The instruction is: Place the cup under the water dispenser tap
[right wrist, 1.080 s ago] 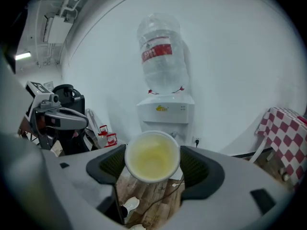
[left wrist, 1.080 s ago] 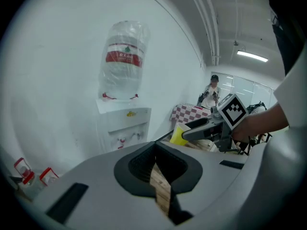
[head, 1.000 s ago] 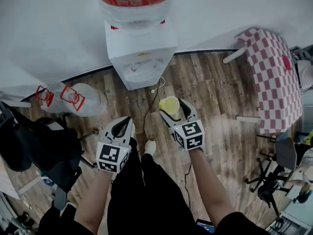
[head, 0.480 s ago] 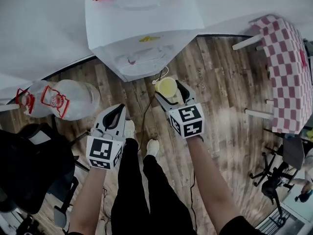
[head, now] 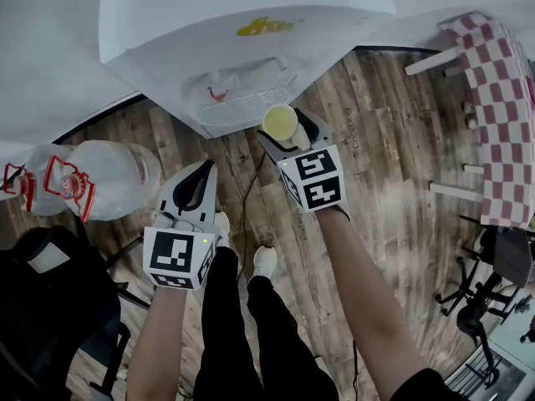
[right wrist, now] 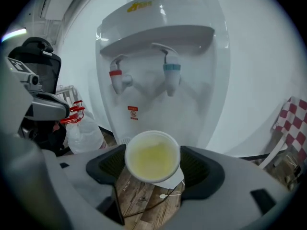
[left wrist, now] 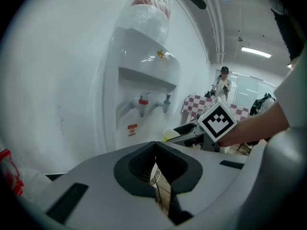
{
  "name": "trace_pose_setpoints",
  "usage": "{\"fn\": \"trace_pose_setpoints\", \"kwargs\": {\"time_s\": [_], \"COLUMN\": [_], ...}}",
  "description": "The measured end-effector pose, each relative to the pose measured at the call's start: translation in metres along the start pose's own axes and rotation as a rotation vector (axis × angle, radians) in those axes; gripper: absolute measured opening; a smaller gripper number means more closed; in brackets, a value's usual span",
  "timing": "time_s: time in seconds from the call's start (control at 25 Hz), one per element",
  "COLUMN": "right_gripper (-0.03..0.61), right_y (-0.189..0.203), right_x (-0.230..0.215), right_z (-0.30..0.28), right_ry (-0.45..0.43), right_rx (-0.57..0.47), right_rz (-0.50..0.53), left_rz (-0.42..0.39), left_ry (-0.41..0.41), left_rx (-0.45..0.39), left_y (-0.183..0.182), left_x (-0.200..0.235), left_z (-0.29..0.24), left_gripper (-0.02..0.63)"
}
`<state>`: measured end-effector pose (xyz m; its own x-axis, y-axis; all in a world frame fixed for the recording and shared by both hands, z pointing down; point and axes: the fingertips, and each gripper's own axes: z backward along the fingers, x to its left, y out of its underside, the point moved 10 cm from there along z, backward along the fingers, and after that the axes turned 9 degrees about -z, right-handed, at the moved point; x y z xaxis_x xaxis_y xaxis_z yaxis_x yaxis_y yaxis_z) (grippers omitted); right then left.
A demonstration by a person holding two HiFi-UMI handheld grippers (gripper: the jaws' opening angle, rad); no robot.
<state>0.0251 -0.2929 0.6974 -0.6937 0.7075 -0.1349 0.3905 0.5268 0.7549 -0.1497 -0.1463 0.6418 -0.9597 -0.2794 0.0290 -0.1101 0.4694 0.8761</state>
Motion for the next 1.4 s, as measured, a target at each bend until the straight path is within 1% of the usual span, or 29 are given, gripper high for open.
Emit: {"fn": "trace_pose_setpoints", "kwargs": {"time_s": [0.2,0.36,0.64,0.88,1.24,1.4], "right_gripper": [0.364,0.364,0.364,0.364,0.364,0.364], "right_y": [0.000,-0.007,-0.017,-0.020,-0.021,-0.020], "right_x": [0.019,0.040,0.060,0.066,0.068,0.069], "right_z": [-0.023,-0.044,-0.073,-0.091,-0.089,-0.089], "right_ry": [-0.026,-0.056,-0.084,-0.095,-0.066,-0.052], "right_rx": [-0.047,-0.058,-0.035,-0.008,0.030,0.042], "right_rz": [-0.014,0.023,0.045,0.068,0.070,0.093], "left_rz": [0.004,0.013,0.019,0.026,0.033,0.036], "left_ry": [-0.004,-0.012,-0.022,-0.031,-0.021,-0.019], "left_rx": [-0.010,-0.004,0.005,0.013,0.020,0.013], "left_y": [0.009,0.016,0.025,0.031,0.037,0.039], "left_x": [0.007,0.017,0.034,0.049,0.054,0.055], "left_z": [-0.010,-0.011,-0.010,-0.007,-0.008,-0.007], "left_gripper": [0.014,0.014,0.014,0.014,0.014,0.014]}}
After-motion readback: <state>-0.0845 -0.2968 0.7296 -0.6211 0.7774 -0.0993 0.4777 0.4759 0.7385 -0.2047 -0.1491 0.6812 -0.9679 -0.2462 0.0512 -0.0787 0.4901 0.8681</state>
